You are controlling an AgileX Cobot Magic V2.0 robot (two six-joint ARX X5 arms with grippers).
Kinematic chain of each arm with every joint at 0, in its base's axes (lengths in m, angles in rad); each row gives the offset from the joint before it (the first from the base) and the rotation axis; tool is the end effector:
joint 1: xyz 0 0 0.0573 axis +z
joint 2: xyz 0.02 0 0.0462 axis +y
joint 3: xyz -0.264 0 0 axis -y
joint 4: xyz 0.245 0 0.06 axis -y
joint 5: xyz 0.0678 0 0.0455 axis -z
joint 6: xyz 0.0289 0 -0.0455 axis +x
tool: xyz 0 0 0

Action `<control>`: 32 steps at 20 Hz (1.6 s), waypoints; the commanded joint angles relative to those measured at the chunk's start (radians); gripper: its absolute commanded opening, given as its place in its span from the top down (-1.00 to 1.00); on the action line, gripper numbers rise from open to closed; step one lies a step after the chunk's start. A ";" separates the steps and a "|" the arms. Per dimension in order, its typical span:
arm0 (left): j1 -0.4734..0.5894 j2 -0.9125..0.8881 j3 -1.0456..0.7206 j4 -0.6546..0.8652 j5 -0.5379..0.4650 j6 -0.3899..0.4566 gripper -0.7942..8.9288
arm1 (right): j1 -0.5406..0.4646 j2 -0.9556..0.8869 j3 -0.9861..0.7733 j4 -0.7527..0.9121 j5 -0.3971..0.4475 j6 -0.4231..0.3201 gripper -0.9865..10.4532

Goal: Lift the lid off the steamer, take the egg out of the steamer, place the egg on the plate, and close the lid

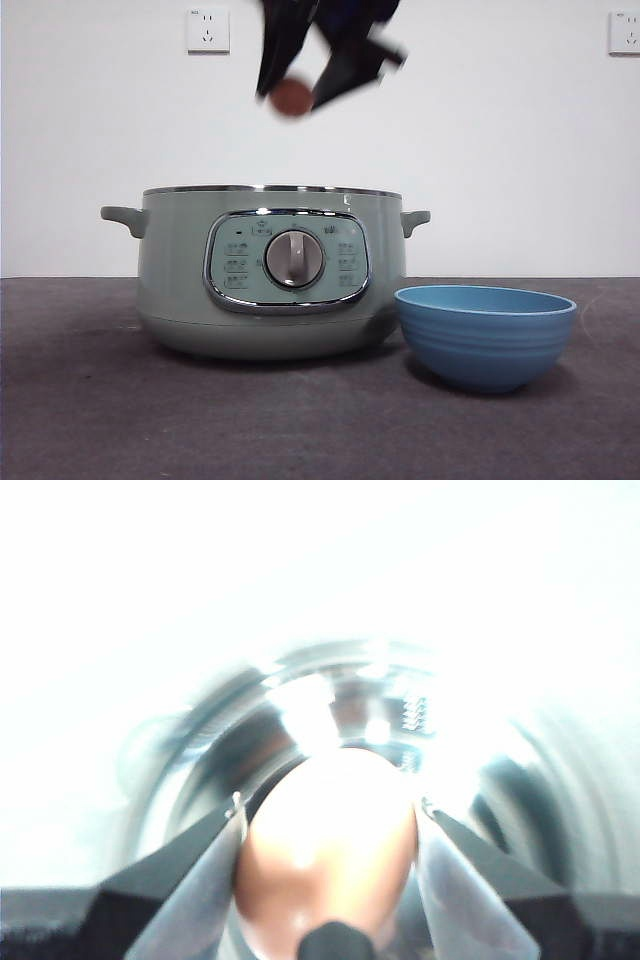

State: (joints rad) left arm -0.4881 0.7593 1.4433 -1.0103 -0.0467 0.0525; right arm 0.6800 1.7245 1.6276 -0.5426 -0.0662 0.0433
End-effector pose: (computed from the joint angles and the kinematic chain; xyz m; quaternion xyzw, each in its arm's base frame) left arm 0.0643 -0.0326 0.4556 0.0682 0.1509 -0.2200 0.9613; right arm 0.3002 0.2452 0.3427 -0.0758 0.3071 0.3395 0.8859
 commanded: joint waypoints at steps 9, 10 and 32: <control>-0.001 -0.011 0.018 0.042 0.032 0.004 0.85 | -0.147 -0.341 -0.041 -0.484 0.098 -0.060 0.86; -0.001 -0.011 0.018 0.040 0.034 0.004 0.85 | -0.163 -0.357 -0.079 -0.476 0.093 -0.060 0.86; -0.001 -0.011 0.018 0.010 0.034 0.005 0.85 | -0.147 -0.174 -0.811 0.261 -0.052 0.001 0.86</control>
State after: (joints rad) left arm -0.4881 0.7589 1.4433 -1.0397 -0.0151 0.0525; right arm 0.5297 1.5394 0.8280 -0.2836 -0.1165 0.0349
